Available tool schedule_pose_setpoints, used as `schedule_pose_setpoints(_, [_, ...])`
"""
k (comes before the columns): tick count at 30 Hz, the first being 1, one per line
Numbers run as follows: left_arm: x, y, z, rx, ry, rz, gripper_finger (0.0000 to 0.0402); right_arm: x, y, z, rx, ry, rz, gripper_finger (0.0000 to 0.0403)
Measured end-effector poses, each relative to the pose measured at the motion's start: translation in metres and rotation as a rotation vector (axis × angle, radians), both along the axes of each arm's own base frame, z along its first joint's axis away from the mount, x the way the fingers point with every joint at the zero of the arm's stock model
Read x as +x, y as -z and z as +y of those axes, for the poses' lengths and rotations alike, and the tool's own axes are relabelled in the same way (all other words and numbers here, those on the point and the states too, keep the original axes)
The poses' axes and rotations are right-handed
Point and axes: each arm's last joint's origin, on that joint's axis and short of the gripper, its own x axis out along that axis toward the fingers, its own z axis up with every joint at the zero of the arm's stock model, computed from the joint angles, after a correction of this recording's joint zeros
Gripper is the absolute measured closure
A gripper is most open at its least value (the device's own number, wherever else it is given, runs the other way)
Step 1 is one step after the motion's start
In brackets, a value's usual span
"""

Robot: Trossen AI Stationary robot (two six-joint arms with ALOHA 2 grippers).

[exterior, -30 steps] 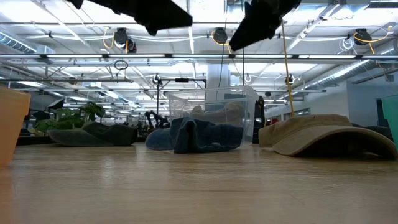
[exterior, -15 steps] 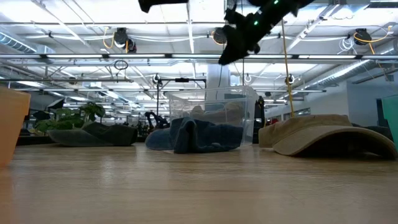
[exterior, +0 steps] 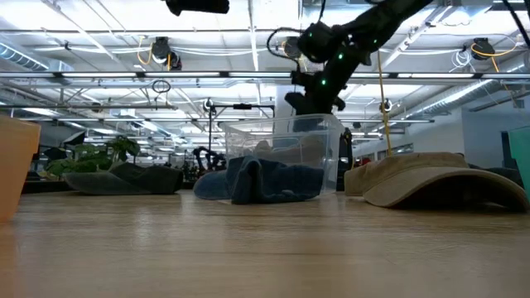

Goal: Pick & Place hat
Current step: Adjust the transparent bin

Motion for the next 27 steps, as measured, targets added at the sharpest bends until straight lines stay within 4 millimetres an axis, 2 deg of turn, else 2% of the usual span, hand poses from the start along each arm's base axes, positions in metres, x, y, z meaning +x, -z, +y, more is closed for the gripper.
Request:
schedule_pose_setpoints(5, [0.0,0.0,0.0,0.003,0.001,0.0,0.03,0.001,0.019,-0.01,0.018,0.003,0.079,0.025])
schedule_pose_setpoints(11, [0.0,0.0,0.001,0.028,0.002,0.008,0.03,-0.001,0.022,-0.006,0.018,-0.038,0.151,0.0293])
schedule_pose_setpoints(19, [0.001,0.002,0.012,0.034,-0.051,0.028,0.03,-0.005,-0.003,0.007,-0.046,-0.094,0.12,0.0396])
schedule_pose_setpoints(27, [0.002,0.003,0.024,0.037,-0.092,0.038,0.03,-0.014,-0.027,0.018,-0.057,-0.069,0.055,0.0396])
